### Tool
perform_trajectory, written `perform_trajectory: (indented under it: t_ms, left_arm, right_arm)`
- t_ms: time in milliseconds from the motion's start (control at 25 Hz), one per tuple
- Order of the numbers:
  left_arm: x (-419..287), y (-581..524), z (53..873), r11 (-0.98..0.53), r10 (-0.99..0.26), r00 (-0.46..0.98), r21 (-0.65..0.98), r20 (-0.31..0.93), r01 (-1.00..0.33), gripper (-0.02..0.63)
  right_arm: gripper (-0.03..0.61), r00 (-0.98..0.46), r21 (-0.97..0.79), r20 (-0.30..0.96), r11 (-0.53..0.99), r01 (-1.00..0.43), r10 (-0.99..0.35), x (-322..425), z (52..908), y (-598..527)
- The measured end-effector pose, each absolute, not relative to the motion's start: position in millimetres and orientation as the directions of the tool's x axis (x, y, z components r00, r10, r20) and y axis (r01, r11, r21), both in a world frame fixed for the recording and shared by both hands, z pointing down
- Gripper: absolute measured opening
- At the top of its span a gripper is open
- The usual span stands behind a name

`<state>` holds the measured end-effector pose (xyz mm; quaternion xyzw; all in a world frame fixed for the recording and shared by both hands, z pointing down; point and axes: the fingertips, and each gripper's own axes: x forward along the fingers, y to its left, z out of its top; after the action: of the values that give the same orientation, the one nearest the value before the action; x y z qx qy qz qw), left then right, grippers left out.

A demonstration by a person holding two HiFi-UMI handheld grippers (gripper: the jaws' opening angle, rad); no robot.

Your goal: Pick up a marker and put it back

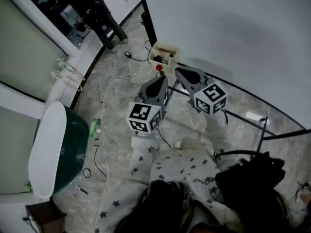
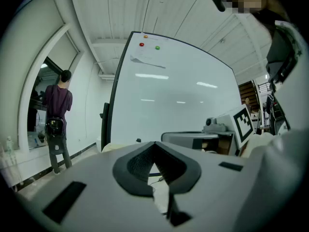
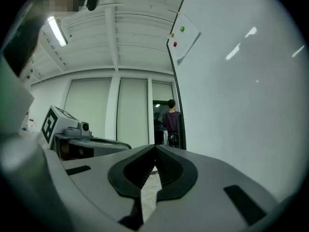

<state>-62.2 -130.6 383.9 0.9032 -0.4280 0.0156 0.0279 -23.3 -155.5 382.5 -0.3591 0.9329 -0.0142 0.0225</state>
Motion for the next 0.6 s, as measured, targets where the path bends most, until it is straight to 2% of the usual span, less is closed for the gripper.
perform_trajectory:
  t_ms: [480,600]
  left_arm:
    - [-71,-150,397,-0.595,-0.803,0.596,0.028,0.028,-0.803,0.002]
    - [-70,-185,393,-0.576,-0.815,0.578,0.042,0.042,-0.816,0.002]
  right_arm:
    - [0.008,-0.756,0.058,-0.082,0.754,-0.654,-0.649,-22,391,-169]
    - [0.008,-0.765,0.064,-0.08,0.762,-0.644,-0.64,-21,385,-205]
